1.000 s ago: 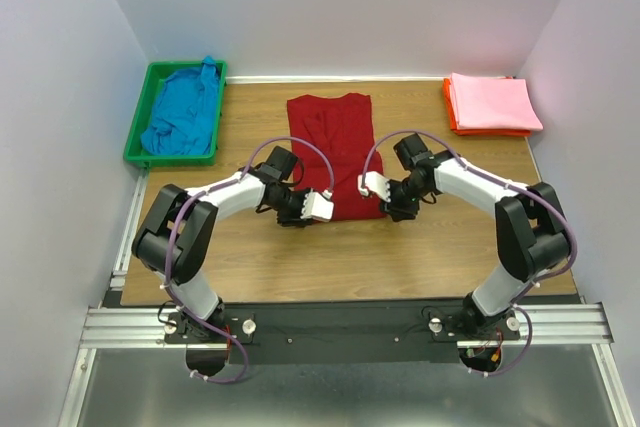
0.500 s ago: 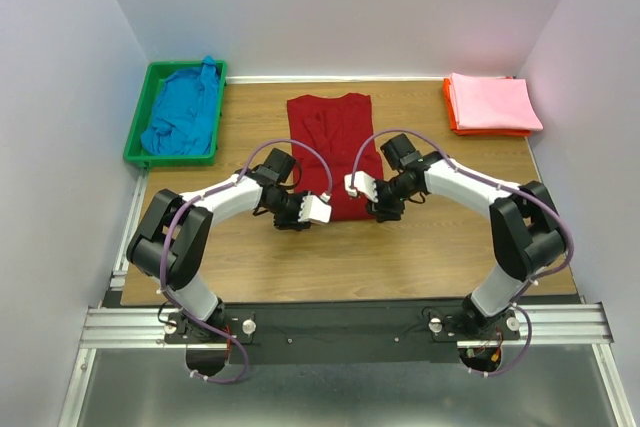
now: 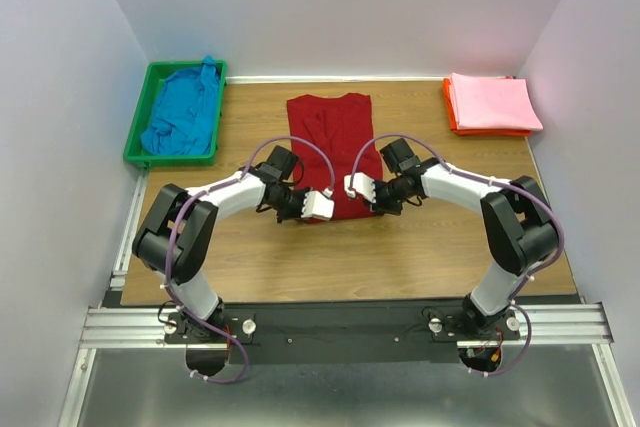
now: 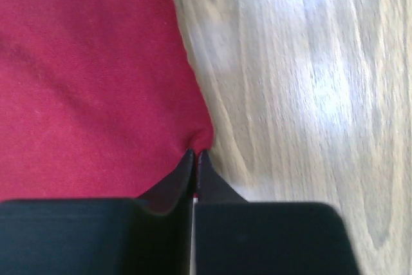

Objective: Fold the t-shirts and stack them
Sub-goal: Fold the tshirt

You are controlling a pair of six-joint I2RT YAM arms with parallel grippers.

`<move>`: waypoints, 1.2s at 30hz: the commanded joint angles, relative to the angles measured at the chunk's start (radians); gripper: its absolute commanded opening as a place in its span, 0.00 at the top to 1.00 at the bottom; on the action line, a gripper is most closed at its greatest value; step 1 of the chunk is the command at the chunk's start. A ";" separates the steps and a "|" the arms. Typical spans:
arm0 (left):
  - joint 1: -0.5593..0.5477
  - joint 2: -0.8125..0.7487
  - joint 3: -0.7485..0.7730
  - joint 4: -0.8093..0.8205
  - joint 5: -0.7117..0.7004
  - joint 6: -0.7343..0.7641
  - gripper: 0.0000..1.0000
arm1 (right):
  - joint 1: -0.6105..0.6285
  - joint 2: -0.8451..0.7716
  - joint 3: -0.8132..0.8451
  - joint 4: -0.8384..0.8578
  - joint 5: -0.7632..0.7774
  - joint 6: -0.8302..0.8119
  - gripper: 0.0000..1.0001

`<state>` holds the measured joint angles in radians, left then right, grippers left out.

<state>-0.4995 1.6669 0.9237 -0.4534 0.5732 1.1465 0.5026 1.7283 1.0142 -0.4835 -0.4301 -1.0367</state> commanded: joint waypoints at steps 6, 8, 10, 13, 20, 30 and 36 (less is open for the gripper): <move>0.058 -0.001 0.210 -0.149 0.047 -0.077 1.00 | -0.004 -0.093 0.090 -0.029 0.088 0.161 1.00; 0.076 -0.012 0.257 -0.178 0.036 -0.064 1.00 | -0.009 -0.104 0.122 -0.043 0.099 0.171 1.00; 0.088 -0.018 0.277 -0.202 0.016 -0.042 1.00 | -0.010 -0.113 0.165 -0.061 0.109 0.178 1.00; 0.098 -0.038 0.279 -0.205 -0.001 -0.033 1.00 | -0.010 -0.115 0.201 -0.072 0.123 0.178 1.00; 0.072 -0.162 0.206 -0.244 0.022 -0.004 1.00 | -0.004 -0.157 0.193 -0.179 0.097 0.176 1.00; -0.020 -0.414 0.130 -0.612 0.132 0.125 1.00 | 0.191 -0.509 0.103 -0.391 0.094 0.303 1.00; 0.050 -0.351 0.322 -0.601 0.146 0.104 1.00 | 0.131 -0.377 0.254 -0.420 0.133 0.219 1.00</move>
<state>-0.5018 1.2716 1.1435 -1.0283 0.6674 1.2346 0.6800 1.2644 1.2163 -0.8612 -0.3229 -0.7807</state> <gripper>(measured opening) 0.009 0.008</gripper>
